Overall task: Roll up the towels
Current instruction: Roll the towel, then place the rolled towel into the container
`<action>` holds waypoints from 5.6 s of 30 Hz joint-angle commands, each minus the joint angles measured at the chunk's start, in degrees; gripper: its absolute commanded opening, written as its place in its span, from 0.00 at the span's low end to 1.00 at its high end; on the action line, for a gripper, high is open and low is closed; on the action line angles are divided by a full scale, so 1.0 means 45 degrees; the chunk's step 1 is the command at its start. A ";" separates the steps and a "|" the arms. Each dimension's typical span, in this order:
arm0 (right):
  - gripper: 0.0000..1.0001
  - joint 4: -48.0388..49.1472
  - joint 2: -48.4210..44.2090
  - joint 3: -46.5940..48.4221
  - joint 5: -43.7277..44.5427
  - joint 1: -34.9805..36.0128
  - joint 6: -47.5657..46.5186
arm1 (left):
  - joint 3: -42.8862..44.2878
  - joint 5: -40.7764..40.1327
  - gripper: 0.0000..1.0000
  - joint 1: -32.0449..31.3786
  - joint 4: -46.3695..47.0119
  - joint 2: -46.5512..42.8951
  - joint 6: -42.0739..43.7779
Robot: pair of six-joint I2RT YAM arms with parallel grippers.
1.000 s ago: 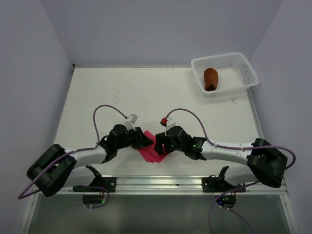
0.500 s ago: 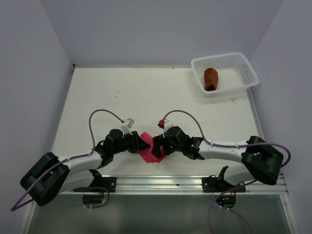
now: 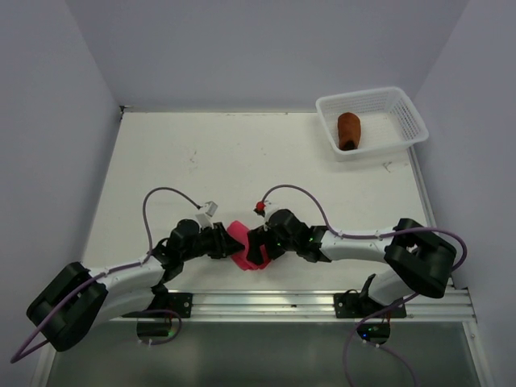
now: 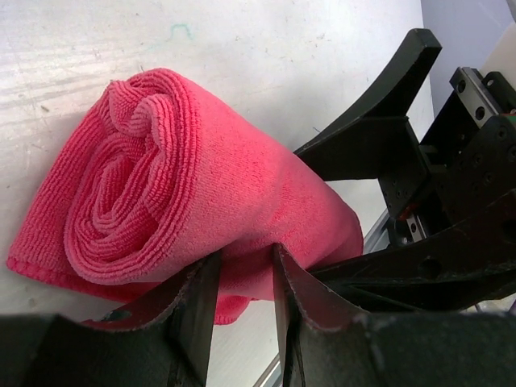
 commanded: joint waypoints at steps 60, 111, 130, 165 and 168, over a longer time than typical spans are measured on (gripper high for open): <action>0.84 -0.2548 -0.0114 0.2481 0.6953 0.3578 -0.2563 | 0.2344 -0.2155 0.00 -0.0008 -0.3497 -0.0766 0.1389; 0.00 -0.3248 -0.1830 0.2518 0.4336 -0.2078 -0.2504 | 1.0879 -0.5202 0.02 0.2590 -0.9025 0.0403 0.6974; 0.00 -0.4327 0.1663 0.9688 0.2379 -1.1949 -0.2622 | 0.9883 -0.7933 0.78 0.2863 -0.8984 0.1147 0.7974; 0.00 -0.0517 0.7895 1.2423 0.3591 -1.4938 -0.1431 | 0.9610 -0.8210 1.00 0.4211 -0.8770 0.2964 0.6232; 0.00 -0.0614 0.8517 1.2578 0.3280 -1.5231 -0.1295 | 0.9610 -0.8054 1.00 0.4230 -0.8732 0.3042 0.6271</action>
